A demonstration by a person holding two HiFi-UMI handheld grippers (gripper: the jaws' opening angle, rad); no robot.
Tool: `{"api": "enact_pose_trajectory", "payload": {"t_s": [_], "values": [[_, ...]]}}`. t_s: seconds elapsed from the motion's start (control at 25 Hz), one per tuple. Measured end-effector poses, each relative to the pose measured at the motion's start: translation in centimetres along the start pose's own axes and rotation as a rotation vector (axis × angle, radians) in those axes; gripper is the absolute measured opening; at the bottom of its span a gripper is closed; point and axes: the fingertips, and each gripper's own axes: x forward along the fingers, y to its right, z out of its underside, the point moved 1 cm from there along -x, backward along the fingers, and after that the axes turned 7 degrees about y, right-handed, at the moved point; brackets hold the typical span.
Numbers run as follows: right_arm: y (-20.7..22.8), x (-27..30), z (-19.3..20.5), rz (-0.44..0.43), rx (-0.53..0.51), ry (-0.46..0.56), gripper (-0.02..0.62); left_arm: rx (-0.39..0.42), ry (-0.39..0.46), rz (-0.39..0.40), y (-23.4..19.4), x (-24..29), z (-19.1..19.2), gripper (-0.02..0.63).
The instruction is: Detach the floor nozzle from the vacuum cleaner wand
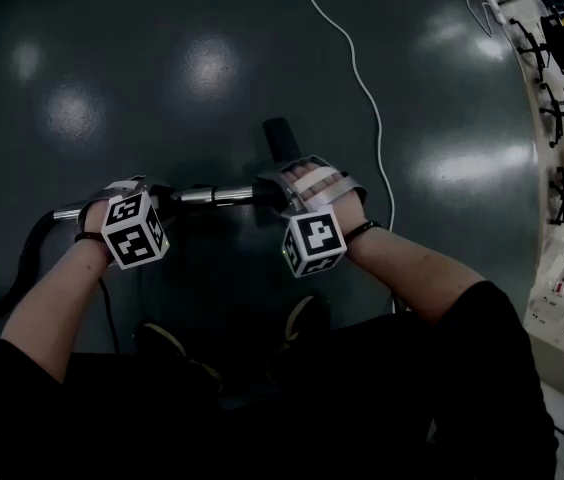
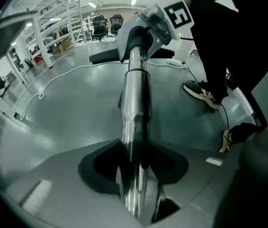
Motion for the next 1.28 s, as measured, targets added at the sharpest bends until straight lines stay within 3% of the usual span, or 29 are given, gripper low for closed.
{"api": "enact_pose_trajectory", "payload": {"t_s": [0.04,0.12,0.52,0.6,0.72,0.96,1.04,1.16,1.28], "values": [[0.3,-0.1,0.1,0.042,-0.056,-0.002,0.124,-0.007,0.009,-0.001,0.0,-0.1,-0.1,0.169],[0.3,-0.2,0.1,0.005,-0.003,0.004,0.124,-0.004,0.016,-0.012,0.0,-0.1,-0.2,0.167],[-2.8,-1.1,-1.1,-0.675,0.834,0.065,0.126,0.075,-0.002,-0.041,-0.1,0.4,0.0,0.166],[-3.0,-1.5,-1.3,-0.740,0.909,0.073,0.127,0.071,0.004,-0.030,0.1,0.4,-0.1,0.167],[-2.4,-1.3,-1.1,-0.623,0.768,0.072,0.126,0.051,0.006,-0.017,0.1,0.4,-0.1,0.167],[-0.9,-0.1,0.5,-0.166,0.158,0.046,0.126,-0.008,0.028,0.033,0.2,0.6,0.0,0.167],[-0.4,-0.1,0.7,-0.063,0.028,0.048,0.126,-0.018,0.039,0.041,0.3,0.5,-0.1,0.167],[-0.1,-0.2,0.7,-0.003,-0.031,0.072,0.126,-0.021,0.044,0.045,0.4,0.4,-0.2,0.169],[-0.4,-0.3,0.7,-0.106,0.113,0.084,0.126,-0.015,0.049,0.028,0.3,0.4,-0.3,0.167]]}}
